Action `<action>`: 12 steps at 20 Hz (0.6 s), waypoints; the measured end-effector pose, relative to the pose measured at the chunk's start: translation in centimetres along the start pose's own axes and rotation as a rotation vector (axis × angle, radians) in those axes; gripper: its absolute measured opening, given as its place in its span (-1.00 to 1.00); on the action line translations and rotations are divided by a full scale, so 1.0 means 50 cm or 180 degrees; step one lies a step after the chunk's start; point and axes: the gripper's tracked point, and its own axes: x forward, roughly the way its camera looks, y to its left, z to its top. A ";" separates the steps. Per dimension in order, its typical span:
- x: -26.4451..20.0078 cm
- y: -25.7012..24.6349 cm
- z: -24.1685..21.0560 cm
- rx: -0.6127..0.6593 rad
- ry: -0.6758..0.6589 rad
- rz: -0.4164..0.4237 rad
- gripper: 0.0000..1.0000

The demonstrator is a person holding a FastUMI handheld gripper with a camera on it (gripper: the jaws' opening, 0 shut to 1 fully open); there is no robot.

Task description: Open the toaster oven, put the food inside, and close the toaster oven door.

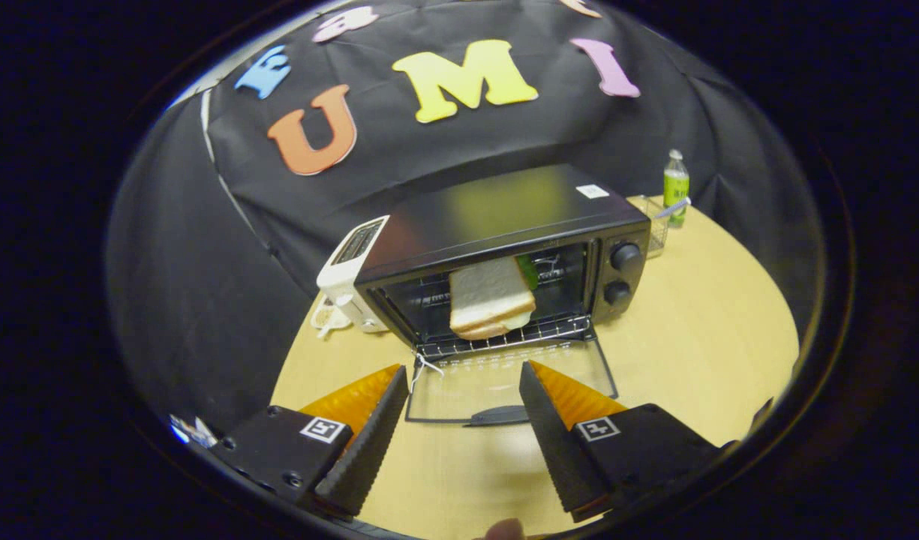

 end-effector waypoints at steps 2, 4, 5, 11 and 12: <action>-0.026 -0.007 -0.020 -0.0137 -0.0098 -0.0059 0.95; -0.029 -0.028 -0.063 -0.0168 -0.0116 -0.0177 0.96; -0.023 -0.034 -0.094 -0.0153 -0.0063 -0.0195 0.97; 0.054 -0.083 -0.236 -0.0220 0.0233 -0.0375 0.98; 0.067 -0.086 -0.247 -0.0224 0.0258 -0.0383 0.98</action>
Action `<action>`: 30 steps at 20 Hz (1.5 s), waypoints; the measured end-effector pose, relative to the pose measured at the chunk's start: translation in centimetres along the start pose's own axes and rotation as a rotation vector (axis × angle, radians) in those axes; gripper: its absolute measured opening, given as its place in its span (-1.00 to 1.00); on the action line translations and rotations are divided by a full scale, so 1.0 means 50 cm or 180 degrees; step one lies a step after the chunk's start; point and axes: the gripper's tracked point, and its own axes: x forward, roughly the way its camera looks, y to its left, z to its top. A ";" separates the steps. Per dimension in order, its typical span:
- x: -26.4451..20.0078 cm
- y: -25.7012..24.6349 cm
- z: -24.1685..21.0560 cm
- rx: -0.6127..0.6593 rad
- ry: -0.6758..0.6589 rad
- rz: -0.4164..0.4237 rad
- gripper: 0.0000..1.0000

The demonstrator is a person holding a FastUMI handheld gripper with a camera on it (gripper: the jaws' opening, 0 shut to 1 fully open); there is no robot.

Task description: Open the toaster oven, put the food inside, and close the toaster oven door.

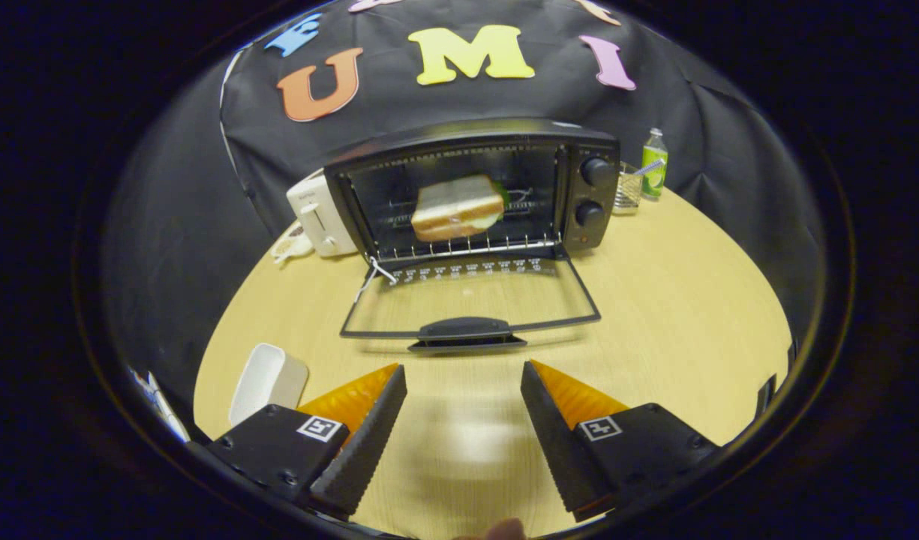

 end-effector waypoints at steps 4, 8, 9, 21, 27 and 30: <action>0.059 -0.002 -0.014 -0.0056 0.0022 -0.0055 0.99; 0.101 -0.020 -0.024 -0.0014 0.0094 -0.0224 0.99; 0.112 -0.020 -0.025 -0.0008 0.0116 -0.0243 0.99; 0.044 -0.015 0.071 -0.0115 -0.0242 -0.0313 0.98; -0.031 -0.004 0.307 -0.0149 -0.0846 -0.0258 1.00; -0.091 0.015 0.398 -0.0207 -0.1092 -0.0203 1.00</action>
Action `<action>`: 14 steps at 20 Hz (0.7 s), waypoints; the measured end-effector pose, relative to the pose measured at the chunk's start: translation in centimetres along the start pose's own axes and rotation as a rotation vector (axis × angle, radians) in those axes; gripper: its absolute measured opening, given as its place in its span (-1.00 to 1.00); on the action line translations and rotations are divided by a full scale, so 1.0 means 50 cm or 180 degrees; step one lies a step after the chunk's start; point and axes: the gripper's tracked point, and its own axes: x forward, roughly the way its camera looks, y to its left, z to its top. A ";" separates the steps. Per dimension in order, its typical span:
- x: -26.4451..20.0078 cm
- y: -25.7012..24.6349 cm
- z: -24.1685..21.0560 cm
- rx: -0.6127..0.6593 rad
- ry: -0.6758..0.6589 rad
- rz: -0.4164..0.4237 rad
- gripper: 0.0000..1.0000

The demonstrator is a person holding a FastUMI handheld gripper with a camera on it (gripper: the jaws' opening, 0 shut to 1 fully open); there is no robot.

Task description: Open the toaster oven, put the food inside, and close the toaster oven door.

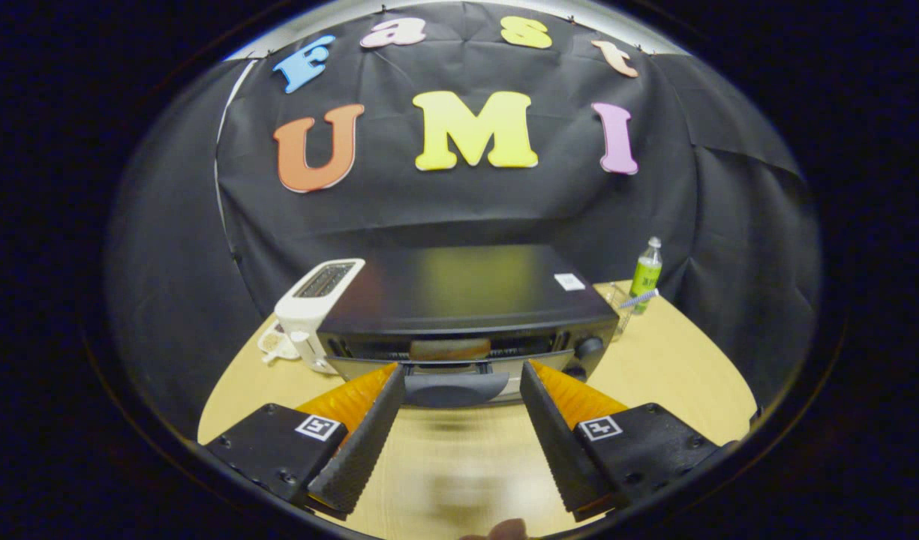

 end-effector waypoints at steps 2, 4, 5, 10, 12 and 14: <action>-0.036 0.005 0.061 -0.0012 -0.0164 0.0045 1.00; -0.080 0.011 0.108 -0.0004 -0.0282 0.0084 1.00; -0.102 0.014 0.128 0.0009 -0.0328 0.0097 1.00; -0.216 0.030 0.224 0.0018 -0.0646 0.0191 1.00; -0.253 0.032 0.248 -0.0033 -0.0768 0.0193 1.00; -0.286 0.033 0.257 -0.0079 -0.0889 0.0176 1.00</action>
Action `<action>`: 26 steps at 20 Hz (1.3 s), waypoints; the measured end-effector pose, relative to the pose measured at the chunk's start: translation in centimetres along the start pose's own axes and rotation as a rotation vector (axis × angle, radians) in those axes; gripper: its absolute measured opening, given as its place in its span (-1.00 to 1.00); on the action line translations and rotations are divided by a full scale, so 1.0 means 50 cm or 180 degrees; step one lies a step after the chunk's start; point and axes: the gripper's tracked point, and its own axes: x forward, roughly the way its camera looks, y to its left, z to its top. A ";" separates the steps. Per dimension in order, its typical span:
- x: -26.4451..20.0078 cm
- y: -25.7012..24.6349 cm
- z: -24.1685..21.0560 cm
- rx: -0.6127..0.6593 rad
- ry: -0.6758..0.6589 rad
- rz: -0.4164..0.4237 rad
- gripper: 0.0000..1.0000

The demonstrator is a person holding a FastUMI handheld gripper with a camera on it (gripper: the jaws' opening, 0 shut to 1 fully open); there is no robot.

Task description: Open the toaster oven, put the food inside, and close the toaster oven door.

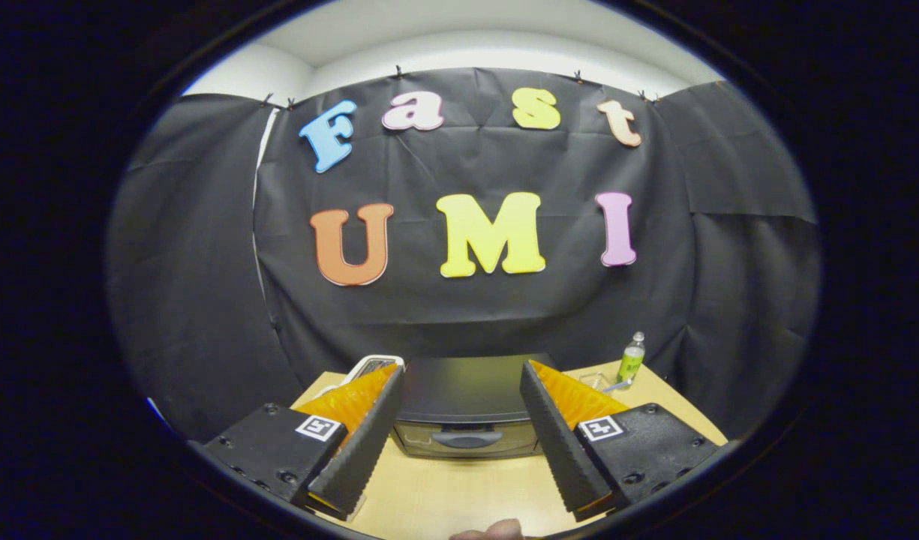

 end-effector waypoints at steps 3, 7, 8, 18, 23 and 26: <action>-0.031 0.004 0.001 0.0024 -0.0046 -0.0005 0.99; -0.080 0.014 0.001 0.0092 -0.0107 -0.0033 1.00; -0.088 0.013 -0.002 0.0103 -0.0115 -0.0058 1.00; -0.124 0.019 -0.019 0.0124 -0.0021 -0.0206 1.00; -0.121 0.029 -0.016 0.0112 -0.0008 -0.0164 1.00; -0.117 0.037 -0.017 0.0095 0.0007 -0.0119 1.00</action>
